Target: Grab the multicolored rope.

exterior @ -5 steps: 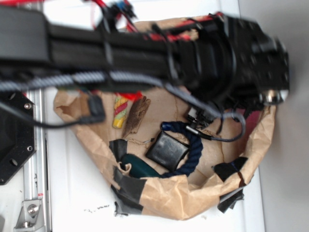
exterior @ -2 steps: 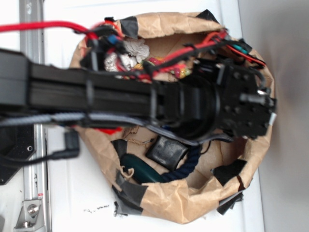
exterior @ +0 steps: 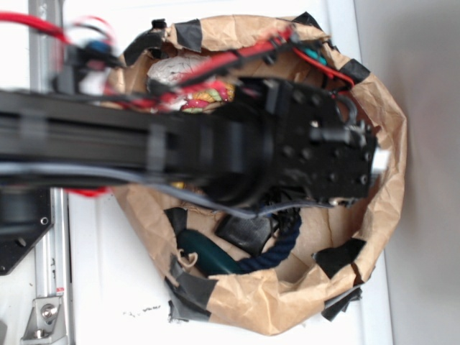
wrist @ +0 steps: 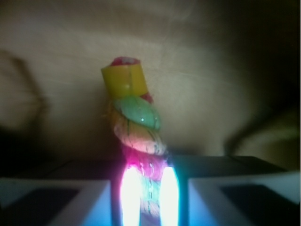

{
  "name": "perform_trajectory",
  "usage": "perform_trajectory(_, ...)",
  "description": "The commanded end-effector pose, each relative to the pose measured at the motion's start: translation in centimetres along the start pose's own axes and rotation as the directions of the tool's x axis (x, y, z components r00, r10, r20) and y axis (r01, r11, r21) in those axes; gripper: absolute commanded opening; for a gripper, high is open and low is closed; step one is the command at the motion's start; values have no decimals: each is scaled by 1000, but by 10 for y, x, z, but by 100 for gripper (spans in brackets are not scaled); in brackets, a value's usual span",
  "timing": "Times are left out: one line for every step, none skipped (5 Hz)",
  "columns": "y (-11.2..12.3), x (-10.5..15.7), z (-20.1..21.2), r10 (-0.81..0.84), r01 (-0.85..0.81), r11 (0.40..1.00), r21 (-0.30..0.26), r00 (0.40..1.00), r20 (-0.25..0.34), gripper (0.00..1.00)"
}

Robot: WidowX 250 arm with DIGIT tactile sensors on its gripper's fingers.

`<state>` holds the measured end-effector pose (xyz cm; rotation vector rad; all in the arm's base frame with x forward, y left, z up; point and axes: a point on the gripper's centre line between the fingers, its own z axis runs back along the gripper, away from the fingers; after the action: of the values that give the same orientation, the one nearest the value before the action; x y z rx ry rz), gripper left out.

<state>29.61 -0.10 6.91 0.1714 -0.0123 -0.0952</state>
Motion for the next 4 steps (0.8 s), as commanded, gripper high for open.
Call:
perform_trajectory(11, 12, 80, 213, -207, 976, -60, 971, 109, 0)
perform_trajectory(11, 11, 81, 214, -206, 976, -71, 970, 118, 0)
perform_trajectory(12, 11, 82, 220, -207, 971, -122, 970, 105, 0)
perform_trajectory(14, 11, 83, 226, -205, 962, -180, 969, 105, 0)
